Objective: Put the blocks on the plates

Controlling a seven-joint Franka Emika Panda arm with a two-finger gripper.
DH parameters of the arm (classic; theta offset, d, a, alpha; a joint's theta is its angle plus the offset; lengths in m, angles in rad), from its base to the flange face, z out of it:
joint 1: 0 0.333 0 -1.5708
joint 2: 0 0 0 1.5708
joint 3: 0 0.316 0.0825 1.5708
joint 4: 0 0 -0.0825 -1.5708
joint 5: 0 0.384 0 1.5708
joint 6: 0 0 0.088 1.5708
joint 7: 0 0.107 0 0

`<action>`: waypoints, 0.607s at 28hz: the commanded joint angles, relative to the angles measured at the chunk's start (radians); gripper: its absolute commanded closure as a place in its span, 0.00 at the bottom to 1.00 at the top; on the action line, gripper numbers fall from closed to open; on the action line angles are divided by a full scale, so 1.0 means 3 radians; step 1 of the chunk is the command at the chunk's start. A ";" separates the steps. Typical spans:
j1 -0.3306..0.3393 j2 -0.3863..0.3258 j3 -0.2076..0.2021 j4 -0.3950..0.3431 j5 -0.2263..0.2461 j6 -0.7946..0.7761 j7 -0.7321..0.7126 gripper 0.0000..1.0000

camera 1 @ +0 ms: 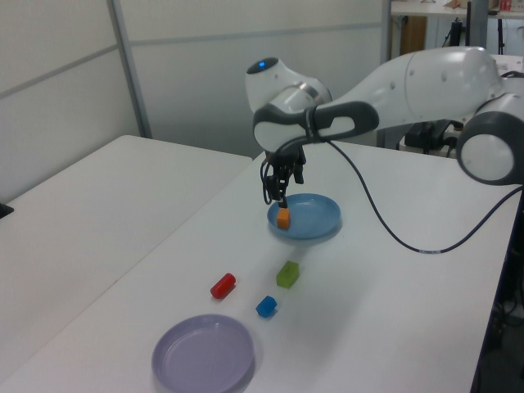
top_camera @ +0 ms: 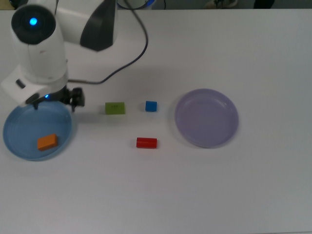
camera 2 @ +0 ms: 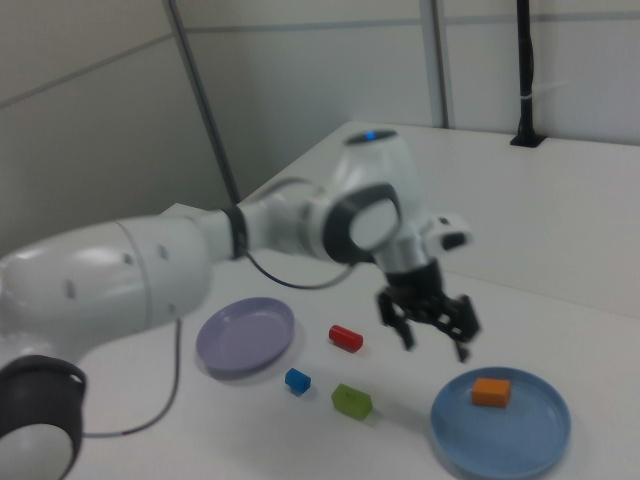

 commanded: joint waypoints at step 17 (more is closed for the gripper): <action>0.0458 0.0077 0.0254 -0.0362 -0.0011 -0.0818 -0.0033 0.00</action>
